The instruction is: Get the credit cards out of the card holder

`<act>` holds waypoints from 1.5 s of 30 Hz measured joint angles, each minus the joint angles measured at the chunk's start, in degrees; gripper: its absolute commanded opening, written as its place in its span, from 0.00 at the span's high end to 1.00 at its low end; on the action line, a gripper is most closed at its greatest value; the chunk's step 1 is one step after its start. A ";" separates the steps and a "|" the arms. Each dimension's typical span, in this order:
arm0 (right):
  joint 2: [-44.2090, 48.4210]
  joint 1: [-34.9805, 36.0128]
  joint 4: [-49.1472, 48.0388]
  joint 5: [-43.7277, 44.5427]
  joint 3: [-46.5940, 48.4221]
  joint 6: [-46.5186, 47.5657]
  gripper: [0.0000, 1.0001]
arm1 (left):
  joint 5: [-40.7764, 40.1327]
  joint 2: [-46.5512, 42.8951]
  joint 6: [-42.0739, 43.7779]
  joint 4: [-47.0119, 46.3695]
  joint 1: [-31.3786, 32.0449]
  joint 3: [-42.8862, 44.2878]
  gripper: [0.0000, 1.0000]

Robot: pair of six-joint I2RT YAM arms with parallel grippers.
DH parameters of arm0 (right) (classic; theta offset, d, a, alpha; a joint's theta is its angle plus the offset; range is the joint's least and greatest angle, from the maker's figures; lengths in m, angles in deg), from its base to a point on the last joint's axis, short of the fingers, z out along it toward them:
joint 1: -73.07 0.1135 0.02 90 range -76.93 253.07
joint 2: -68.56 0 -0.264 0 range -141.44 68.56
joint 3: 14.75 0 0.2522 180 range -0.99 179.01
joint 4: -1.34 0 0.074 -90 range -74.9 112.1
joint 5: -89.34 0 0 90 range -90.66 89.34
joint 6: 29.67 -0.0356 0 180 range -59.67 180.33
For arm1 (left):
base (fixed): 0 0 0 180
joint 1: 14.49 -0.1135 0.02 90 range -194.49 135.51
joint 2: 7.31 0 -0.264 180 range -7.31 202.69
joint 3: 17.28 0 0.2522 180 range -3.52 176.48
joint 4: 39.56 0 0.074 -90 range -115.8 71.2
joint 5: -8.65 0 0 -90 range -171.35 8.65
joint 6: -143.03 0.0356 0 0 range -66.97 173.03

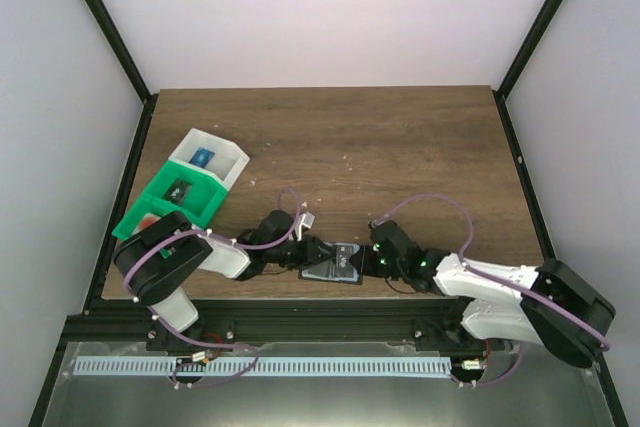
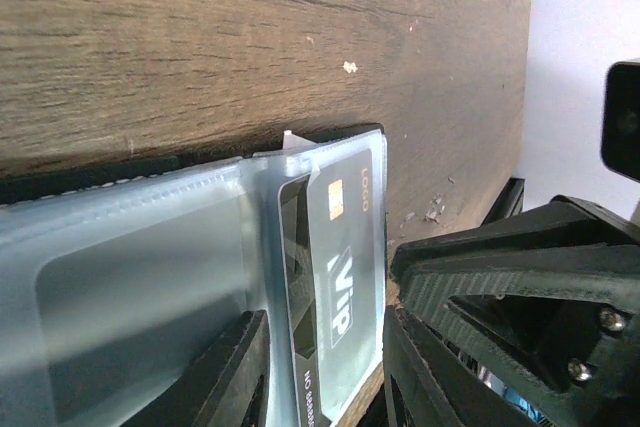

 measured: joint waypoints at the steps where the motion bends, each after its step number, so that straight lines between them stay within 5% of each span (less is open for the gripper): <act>1: -0.35 0.02 -0.17 -0.09 -0.13 -0.15 0.88 | 0.02 0.00 -0.02 -0.02 0.07 -0.02 0.66; 13: -1.73 0.00 -6.16 -2.54 -3.85 -2.27 0.88 | 0.15 0.37 -0.70 -1.81 1.60 -0.46 0.68; 27: -1.68 0.00 -7.43 -2.60 -4.48 -2.54 0.89 | 0.46 1.55 -2.23 -4.68 1.95 -0.83 0.89; 30: -1.60 0.00 -7.45 -2.58 -4.57 -2.54 0.89 | 0.37 1.55 -2.23 -4.66 1.99 -0.83 0.99; 45: -0.83 0.00 -7.28 -2.45 -5.35 -3.08 0.93 | -1.11 0.79 -0.35 -2.71 2.21 -0.74 1.00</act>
